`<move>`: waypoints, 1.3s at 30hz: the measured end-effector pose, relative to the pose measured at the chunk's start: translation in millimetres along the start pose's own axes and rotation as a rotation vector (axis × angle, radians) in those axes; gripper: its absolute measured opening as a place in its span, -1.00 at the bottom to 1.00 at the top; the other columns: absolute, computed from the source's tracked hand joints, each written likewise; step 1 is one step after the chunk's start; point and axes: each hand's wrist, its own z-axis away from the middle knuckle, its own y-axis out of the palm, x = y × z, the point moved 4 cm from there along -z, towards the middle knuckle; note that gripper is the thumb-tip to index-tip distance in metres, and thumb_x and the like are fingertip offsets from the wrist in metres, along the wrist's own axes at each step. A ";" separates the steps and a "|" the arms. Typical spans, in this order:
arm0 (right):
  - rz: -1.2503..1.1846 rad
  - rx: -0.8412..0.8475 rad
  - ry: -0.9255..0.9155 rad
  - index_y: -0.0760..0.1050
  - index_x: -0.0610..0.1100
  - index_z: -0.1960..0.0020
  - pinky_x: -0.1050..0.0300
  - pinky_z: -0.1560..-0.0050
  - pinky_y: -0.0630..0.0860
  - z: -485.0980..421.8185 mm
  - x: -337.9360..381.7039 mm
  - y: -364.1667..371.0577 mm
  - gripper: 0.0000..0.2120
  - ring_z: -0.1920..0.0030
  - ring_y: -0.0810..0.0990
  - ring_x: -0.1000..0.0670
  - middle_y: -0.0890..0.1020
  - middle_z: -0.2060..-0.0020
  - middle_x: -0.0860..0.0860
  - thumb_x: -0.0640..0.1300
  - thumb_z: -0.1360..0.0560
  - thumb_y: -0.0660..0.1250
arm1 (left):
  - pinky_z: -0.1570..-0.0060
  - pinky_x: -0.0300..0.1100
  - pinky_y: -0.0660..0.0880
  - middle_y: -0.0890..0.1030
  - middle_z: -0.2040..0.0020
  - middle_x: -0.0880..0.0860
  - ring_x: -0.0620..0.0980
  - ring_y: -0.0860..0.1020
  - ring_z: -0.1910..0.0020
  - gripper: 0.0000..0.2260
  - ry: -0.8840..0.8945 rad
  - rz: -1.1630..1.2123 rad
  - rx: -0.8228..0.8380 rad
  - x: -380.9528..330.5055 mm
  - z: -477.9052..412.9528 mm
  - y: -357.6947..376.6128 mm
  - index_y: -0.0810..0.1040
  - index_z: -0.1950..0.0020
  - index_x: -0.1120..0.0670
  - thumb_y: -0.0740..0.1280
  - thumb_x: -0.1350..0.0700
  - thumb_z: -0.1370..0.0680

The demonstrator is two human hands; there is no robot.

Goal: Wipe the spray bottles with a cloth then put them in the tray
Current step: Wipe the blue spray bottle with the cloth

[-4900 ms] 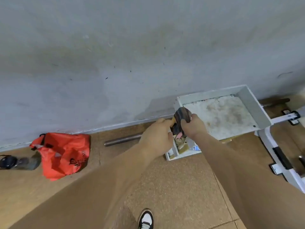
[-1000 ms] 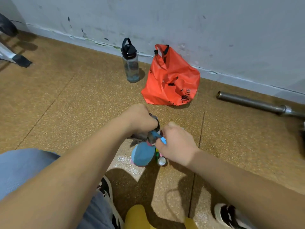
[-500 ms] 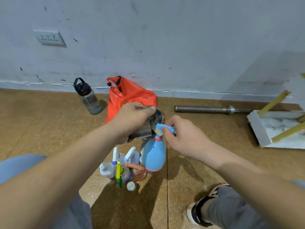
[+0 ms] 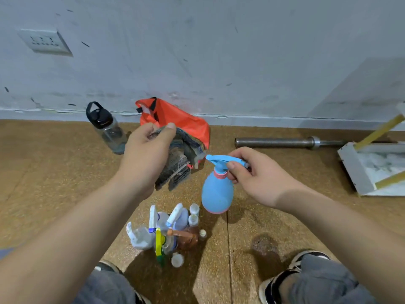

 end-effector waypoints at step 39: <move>-0.378 -0.102 -0.080 0.62 -0.10 0.03 -0.09 0.00 0.61 1.5 17.0 -14.4 -0.83 0.22 0.60 0.03 0.64 0.27 -0.07 -0.23 -0.67 0.28 | 0.02 0.03 0.51 0.61 0.03 0.04 0.00 0.58 0.04 -0.69 0.434 -0.398 0.549 24.5 28.1 55.3 0.49 -0.23 0.10 0.07 -0.06 -0.73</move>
